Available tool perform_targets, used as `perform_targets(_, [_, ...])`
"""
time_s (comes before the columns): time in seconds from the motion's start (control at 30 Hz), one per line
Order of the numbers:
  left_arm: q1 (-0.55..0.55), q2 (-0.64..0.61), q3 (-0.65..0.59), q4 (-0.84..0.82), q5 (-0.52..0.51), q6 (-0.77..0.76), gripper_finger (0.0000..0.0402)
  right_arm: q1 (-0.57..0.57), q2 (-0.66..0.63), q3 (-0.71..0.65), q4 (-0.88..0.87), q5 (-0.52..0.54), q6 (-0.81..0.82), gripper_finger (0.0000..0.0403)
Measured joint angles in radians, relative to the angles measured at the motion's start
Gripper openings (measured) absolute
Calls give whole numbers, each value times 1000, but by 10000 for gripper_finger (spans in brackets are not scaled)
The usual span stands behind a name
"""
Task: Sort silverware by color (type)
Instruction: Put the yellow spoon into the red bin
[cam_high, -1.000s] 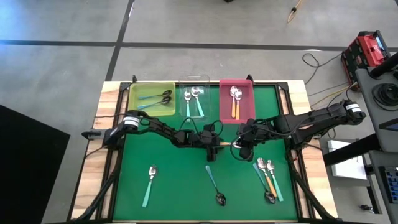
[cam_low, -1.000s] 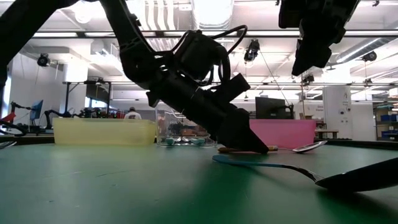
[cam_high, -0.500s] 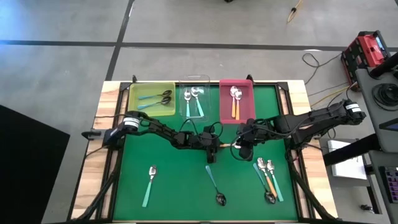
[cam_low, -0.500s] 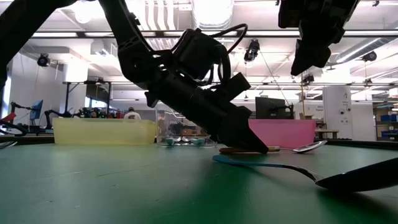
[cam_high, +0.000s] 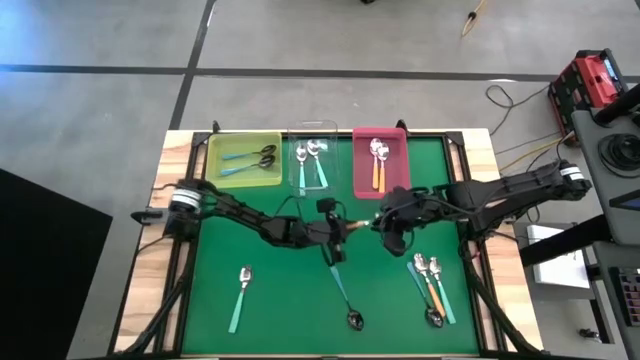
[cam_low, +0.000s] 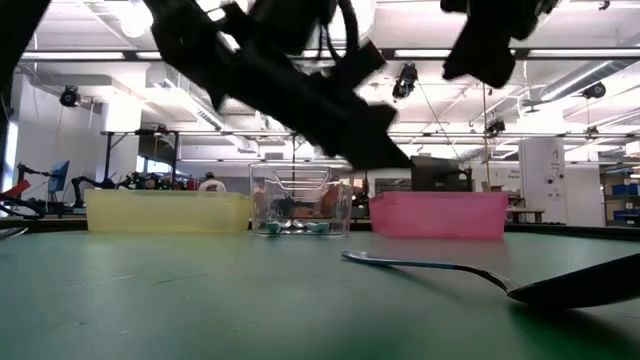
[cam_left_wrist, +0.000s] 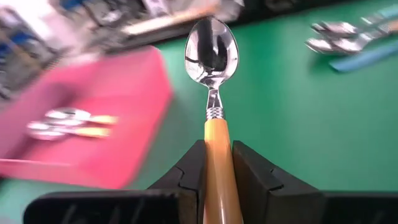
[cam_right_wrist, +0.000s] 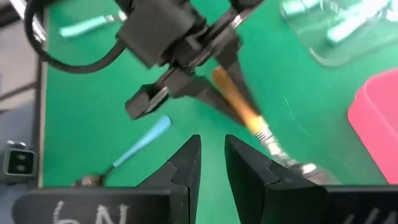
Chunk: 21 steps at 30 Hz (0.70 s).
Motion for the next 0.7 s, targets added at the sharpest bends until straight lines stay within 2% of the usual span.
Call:
perform_targets(0.1, [-2,-90,-56,3,-70,14,48,9,-17,15,39,1,-32,63])
perform_targets(0.23, [-2,-226,-156,14,-101,14,42,19,-41,25,117,1,-82,63])
perform_targets(0.37, [-7,-360,-261,45,-231,13,42,24,-57,24,210,20,-152,63])
perform_targets(0.5, [-25,-464,-347,121,-435,7,41,24,-54,23,282,153,-190,63])
perform_targets(0.57, [-37,-506,-367,163,-501,7,41,23,-42,23,322,235,-193,63])
perform_targets(0.7, [-53,-542,-375,179,-514,16,41,9,4,22,416,340,-192,63])
